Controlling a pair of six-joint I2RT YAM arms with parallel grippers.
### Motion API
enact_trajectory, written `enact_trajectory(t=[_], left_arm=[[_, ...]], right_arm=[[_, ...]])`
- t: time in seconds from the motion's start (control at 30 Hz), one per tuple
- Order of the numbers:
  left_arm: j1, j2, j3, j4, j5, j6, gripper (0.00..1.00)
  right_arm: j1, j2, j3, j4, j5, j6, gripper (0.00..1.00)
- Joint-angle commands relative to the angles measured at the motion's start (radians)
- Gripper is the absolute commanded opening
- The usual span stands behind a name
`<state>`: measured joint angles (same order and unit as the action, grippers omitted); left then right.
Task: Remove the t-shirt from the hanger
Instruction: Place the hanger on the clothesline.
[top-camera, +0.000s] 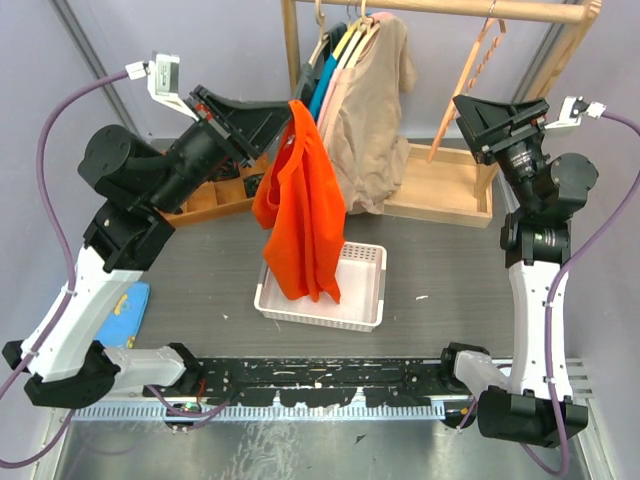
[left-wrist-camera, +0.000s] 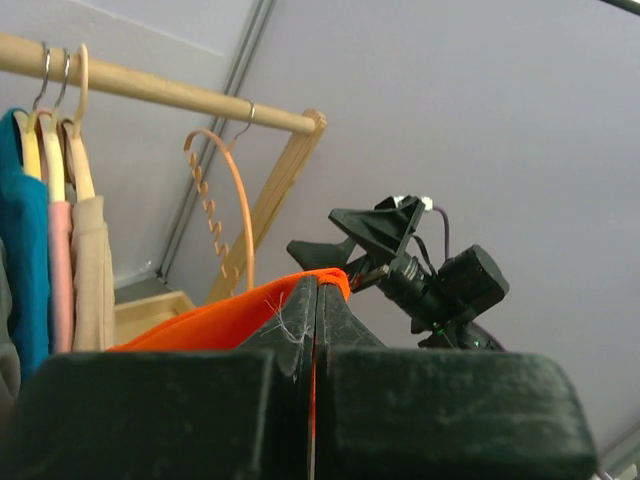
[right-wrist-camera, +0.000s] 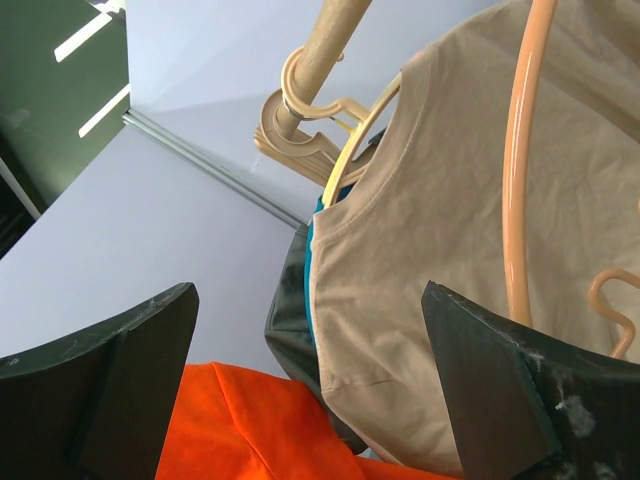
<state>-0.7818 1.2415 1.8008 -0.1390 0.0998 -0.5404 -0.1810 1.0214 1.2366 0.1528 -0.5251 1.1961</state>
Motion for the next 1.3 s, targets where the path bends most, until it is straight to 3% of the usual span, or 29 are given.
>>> enact_trajectory(t=[0.0,0.13,0.4,0.7,1.0,1.27], left_arm=[[-0.018,-0.075,-0.074,-0.024,0.029,-0.031,0.0],[-0.043,-0.102,-0.126,-0.033,0.07,-0.067,0.0],[-0.079,-0.077,-0.071,-0.07,0.154,-0.084,0.0],[-0.088,-0.124,-0.243,-0.078,0.023,-0.032,0.0],[-0.088,-0.058,-0.245,-0.065,-0.124,0.108,0.0],[-0.103,-0.087,-0.344,-0.07,-0.141,0.13,0.0]], right_arm=[[-0.005,-0.034,0.035,-0.002,0.027,-0.021,1.0],[-0.005,-0.056,0.029,-0.016,0.028,-0.02,1.0],[-0.005,-0.073,0.029,-0.033,0.029,-0.016,1.0],[-0.005,-0.099,0.031,-0.045,0.031,-0.006,1.0],[-0.005,-0.128,0.022,-0.072,0.024,-0.004,1.0],[-0.005,-0.148,0.018,-0.097,0.012,-0.003,1.0]])
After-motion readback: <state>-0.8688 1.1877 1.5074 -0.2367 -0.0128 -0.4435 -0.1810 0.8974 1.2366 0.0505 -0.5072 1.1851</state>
